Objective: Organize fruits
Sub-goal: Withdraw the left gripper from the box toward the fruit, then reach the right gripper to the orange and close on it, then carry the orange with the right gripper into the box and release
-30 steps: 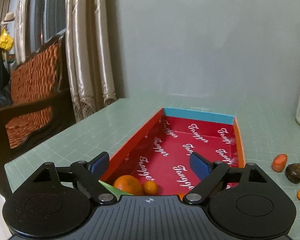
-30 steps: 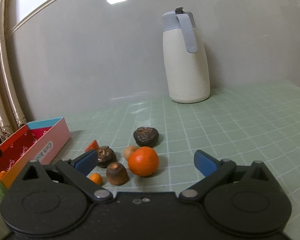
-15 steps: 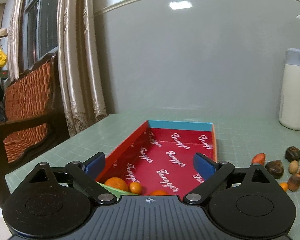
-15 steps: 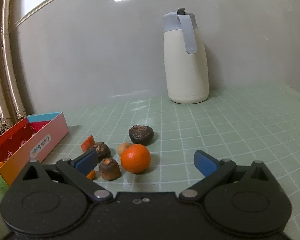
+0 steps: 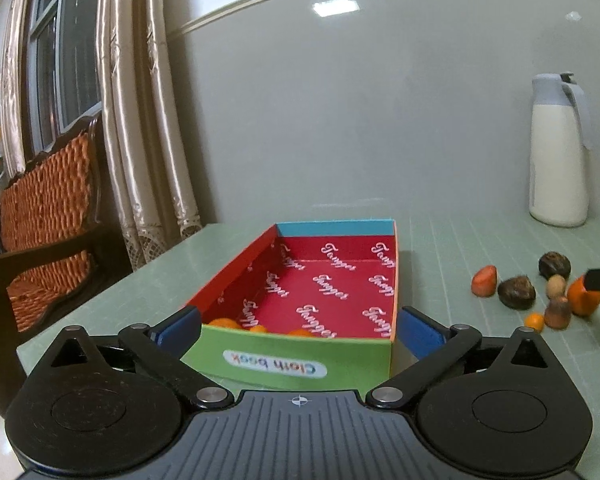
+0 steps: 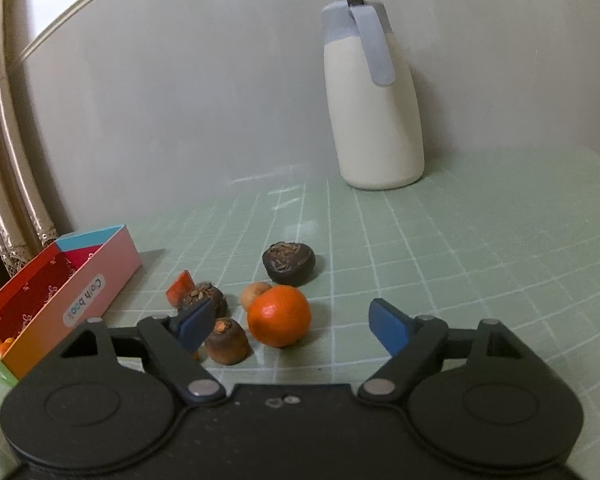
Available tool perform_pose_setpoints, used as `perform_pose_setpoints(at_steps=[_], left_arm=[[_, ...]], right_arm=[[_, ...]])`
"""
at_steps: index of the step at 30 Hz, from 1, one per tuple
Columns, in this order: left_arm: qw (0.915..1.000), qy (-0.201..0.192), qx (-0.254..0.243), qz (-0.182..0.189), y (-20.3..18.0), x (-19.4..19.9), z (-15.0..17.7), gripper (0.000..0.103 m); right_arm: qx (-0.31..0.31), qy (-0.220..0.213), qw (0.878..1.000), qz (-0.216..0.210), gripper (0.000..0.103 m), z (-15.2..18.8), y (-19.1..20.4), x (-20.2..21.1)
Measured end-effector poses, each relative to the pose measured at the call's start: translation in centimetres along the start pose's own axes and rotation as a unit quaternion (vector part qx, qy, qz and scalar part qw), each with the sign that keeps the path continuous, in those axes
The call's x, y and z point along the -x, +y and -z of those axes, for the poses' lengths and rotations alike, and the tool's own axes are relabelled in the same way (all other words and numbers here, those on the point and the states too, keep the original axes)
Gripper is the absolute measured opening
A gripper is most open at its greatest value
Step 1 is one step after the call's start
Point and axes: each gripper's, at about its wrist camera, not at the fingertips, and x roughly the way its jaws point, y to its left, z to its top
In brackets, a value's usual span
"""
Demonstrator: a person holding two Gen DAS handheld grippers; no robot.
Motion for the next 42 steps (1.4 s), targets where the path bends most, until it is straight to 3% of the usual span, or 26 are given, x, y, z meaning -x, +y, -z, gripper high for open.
perform_pose_setpoints(at_steps=[9,18,22,29,32,38,42], left_arm=[[0.9999,0.006,-0.005,-0.010,1.0,0.5,0.9,0.103],[0.9996,0.012,-0.002,-0.025,2.3,0.4,1.3,0.103],[0.9994,0.014,-0.002,-0.031,2.7,0.3,1.5,0.103],[0.9994,0.016,0.003,-0.032,3.0,0.0,1.5,0.103],[0.9994,0.016,0.000,-0.032,3.0,0.0,1.5,0.103],[0.9993,0.016,0.005,-0.033,3.1,0.0,1.4,0.103],[0.9994,0.013,0.004,-0.033,3.1,0.1,1.4,0.103]], right_arm=[[-0.043,0.032,0.999,-0.004,0.067,-0.2,-0.5,-2.0],[-0.063,0.050,0.997,-0.005,0.066,-0.2,-0.5,-3.5],[-0.074,0.050,0.996,-0.009,0.059,-0.3,-0.4,-3.6],[-0.081,0.051,0.995,-0.017,0.058,-0.3,-0.4,-3.7],[-0.093,0.049,0.994,-0.025,0.041,-0.3,-0.6,-3.7],[-0.098,0.048,0.994,-0.027,0.040,-0.1,-0.6,-3.6],[-0.070,0.016,0.997,-0.013,0.040,-0.4,-0.1,-2.4]])
